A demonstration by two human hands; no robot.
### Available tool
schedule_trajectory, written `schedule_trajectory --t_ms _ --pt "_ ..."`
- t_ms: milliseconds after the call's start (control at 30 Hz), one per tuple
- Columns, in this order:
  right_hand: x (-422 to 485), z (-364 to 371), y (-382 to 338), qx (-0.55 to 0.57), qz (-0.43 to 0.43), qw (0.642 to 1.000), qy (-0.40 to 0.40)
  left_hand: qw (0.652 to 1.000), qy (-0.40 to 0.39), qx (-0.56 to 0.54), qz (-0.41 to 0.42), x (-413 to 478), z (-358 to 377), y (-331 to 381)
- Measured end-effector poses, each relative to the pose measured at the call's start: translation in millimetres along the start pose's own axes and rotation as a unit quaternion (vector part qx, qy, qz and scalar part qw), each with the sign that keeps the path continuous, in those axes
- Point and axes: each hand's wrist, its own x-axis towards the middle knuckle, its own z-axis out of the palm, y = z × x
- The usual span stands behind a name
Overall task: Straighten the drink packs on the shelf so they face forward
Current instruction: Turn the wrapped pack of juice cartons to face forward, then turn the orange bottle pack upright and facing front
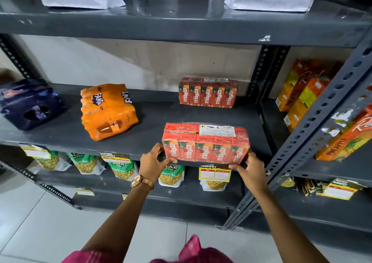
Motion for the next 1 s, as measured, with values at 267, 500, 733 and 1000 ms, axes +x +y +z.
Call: schedule_trajectory --t_ms 267,500,733,1000 --pt "-51 42 -38 0.124 -0.032 0.978 0.164 0.992 -0.077 0.067 0.073 14 -17 -23" --pt "-116 185 -172 0.186 -0.174 0.955 0.155 0.914 0.112 0.162 0.355 82 -145 -45" --pt "-18 300 -294 0.416 0.288 0.857 -0.097 0.937 -0.047 0.337 0.082 233 -245 -89" --pt "19 337 -302 0.321 0.307 0.896 0.003 0.955 -0.13 0.262 -0.045 273 -222 -107"
